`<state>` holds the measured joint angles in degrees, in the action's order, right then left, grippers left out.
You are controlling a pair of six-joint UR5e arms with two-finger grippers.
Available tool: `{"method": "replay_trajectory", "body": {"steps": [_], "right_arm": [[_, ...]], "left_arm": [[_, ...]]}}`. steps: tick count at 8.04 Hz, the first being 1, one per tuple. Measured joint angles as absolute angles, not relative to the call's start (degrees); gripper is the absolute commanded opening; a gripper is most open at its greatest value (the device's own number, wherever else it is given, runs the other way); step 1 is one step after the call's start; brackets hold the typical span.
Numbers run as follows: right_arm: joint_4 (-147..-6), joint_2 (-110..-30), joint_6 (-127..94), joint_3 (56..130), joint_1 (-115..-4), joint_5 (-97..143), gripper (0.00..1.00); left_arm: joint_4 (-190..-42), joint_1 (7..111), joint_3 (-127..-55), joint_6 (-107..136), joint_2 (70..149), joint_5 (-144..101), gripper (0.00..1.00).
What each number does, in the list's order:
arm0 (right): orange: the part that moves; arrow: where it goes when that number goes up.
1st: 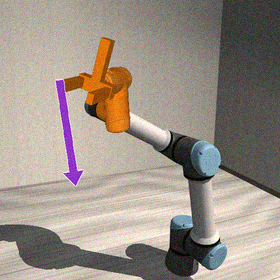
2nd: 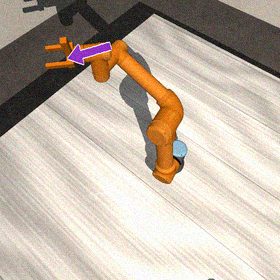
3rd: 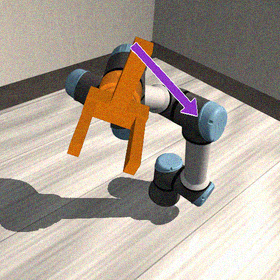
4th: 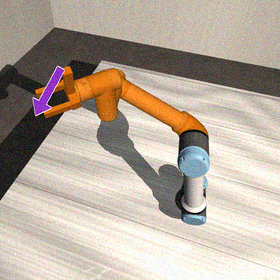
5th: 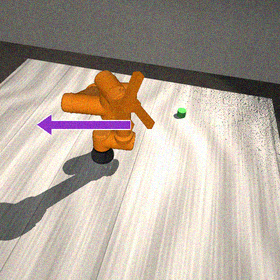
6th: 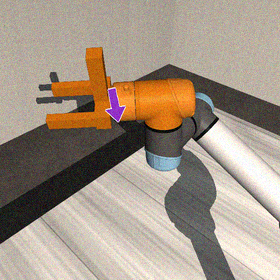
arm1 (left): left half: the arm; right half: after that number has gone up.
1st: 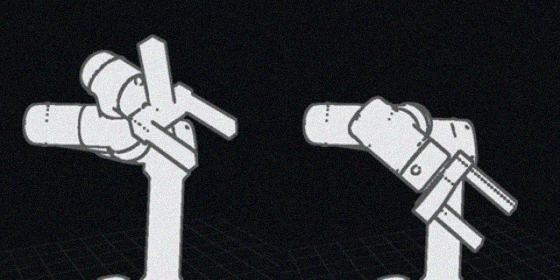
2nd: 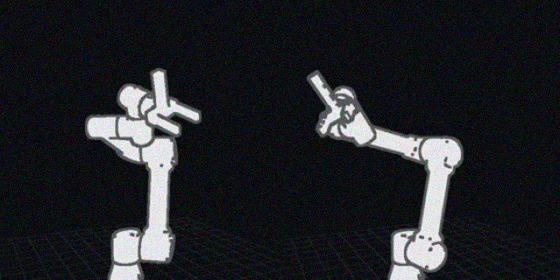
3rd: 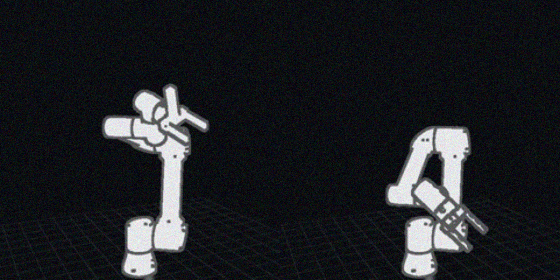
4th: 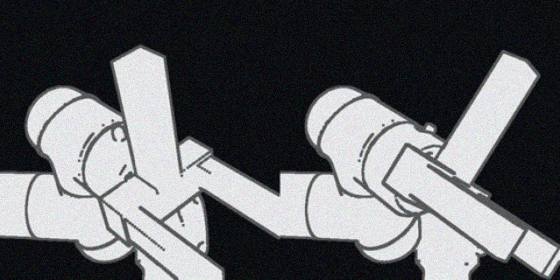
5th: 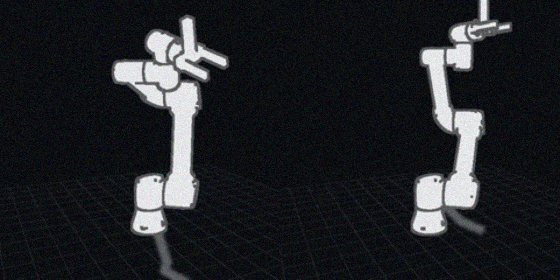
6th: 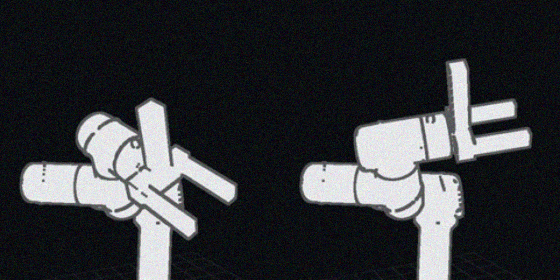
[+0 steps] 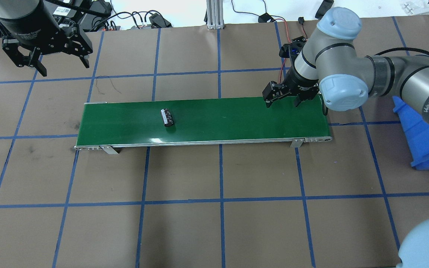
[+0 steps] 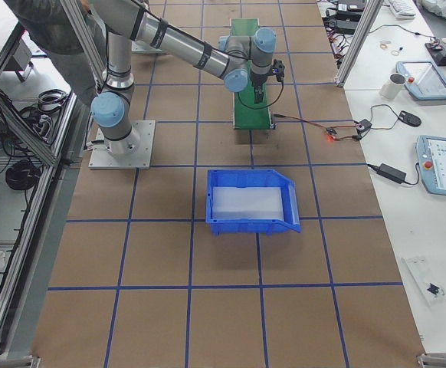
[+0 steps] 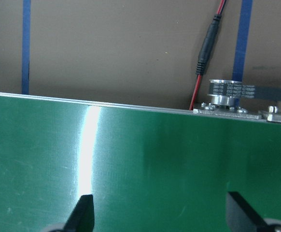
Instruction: Move capacitor from left to right
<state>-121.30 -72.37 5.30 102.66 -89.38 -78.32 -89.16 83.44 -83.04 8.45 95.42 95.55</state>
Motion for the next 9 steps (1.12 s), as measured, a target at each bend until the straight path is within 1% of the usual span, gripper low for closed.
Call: {"method": "replay_trajectory", "body": {"steps": [5,9], "right_arm": [[-123.6,-72.3,6.9,103.2,-89.5,-78.1,0.96],[-123.8,-72.3,6.9,103.8,-89.6,-78.1,0.96]], "left_arm": [[-89.6,85.8,-83.1,8.4,95.2,95.2,1.0],[-89.7,87.7,-83.1,8.5,95.0,89.5,1.0]]}}
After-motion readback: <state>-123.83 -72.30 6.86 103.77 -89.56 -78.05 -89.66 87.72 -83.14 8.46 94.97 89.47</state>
